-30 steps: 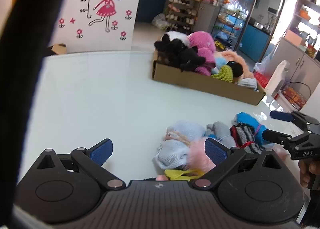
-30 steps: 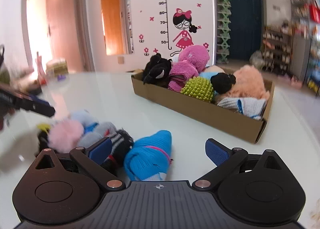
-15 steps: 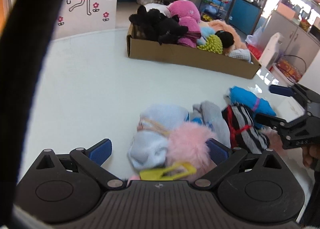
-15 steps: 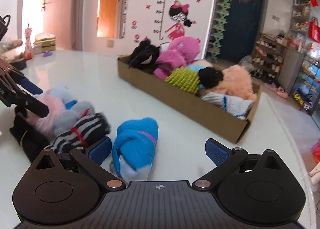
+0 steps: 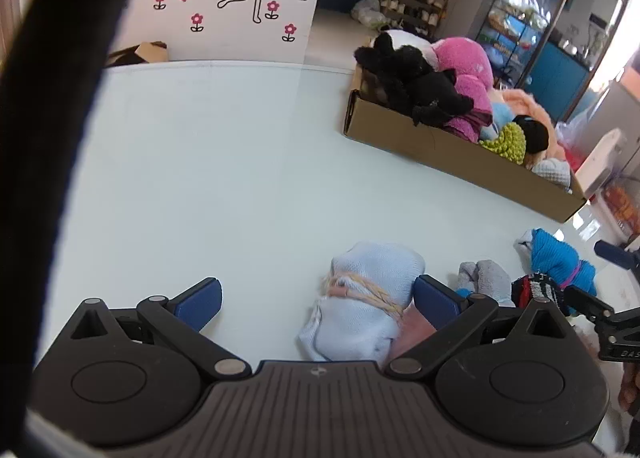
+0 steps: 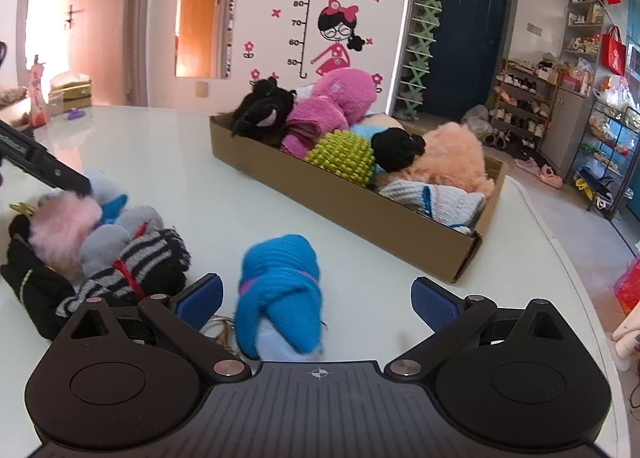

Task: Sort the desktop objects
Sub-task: 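Grasp the light blue knitted hat with the left tool while the right tool grasps the blue knitted plush, then lift both held knitted items and carry them over the box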

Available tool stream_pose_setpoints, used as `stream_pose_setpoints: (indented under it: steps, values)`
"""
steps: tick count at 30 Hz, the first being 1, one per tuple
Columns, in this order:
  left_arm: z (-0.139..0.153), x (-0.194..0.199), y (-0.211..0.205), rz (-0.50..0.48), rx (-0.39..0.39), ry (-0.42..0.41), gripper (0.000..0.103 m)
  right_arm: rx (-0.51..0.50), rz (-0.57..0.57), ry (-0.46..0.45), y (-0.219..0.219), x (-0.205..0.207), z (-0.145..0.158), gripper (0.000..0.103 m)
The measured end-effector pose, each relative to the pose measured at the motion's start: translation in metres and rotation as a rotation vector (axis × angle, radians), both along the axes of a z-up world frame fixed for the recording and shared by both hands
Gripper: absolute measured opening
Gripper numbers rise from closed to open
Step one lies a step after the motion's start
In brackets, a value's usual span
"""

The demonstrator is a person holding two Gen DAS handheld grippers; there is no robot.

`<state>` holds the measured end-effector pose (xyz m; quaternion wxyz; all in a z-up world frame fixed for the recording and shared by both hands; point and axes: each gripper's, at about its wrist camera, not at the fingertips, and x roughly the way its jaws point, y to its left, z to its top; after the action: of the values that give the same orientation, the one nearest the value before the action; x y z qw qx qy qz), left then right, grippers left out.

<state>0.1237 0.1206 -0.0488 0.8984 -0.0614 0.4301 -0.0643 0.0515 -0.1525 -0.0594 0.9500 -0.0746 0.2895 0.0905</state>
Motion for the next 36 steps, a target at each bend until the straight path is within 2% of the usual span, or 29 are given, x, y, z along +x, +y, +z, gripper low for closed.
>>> stream_pose_setpoints:
  steps: [4, 7, 12, 14, 15, 18, 19, 20, 25, 29, 36]
  values:
    - [-0.003, 0.010, -0.021, -0.047, 0.112, 0.015, 0.100, 0.013, 0.009, 0.001, 0.001, 0.003, -0.001, 0.101]
    - [-0.010, 0.017, -0.027, -0.065, 0.119, 0.047, 0.098, 0.022, 0.020, 0.015, 0.001, 0.008, -0.004, 0.101]
    - [-0.014, 0.018, -0.028, -0.057, 0.152, 0.036, 0.078, 0.076, 0.035, 0.048, -0.003, 0.016, -0.007, 0.097]
    - [-0.012, 0.017, -0.026, -0.051, 0.142, 0.040, 0.071, 0.100, 0.032, 0.069, -0.007, 0.019, -0.009, 0.090]
    - [-0.011, 0.017, -0.024, -0.049, 0.138, 0.041, 0.070, 0.108, 0.030, 0.078, -0.008, 0.021, -0.010, 0.089]
    - [-0.009, 0.015, -0.022, -0.046, 0.132, 0.036, 0.059, 0.114, 0.028, 0.090, -0.008, 0.022, -0.012, 0.083]
    - [-0.009, 0.014, -0.022, -0.046, 0.132, 0.032, 0.051, 0.111, 0.030, 0.094, -0.007, 0.023, -0.012, 0.081]
    - [-0.008, 0.013, -0.022, -0.044, 0.133, 0.031, 0.047, 0.110, 0.030, 0.097, -0.006, 0.023, -0.013, 0.079]
    - [-0.007, 0.010, -0.019, -0.048, 0.093, 0.031, 0.046, 0.089, 0.021, 0.100, -0.003, 0.024, -0.016, 0.071]
    - [-0.006, 0.008, -0.015, -0.036, 0.061, 0.027, 0.045, 0.117, 0.025, 0.106, -0.005, 0.024, -0.015, 0.054]
    - [-0.004, 0.004, -0.009, -0.019, 0.020, 0.027, 0.044, 0.139, 0.017, 0.104, -0.008, 0.023, -0.013, 0.053]
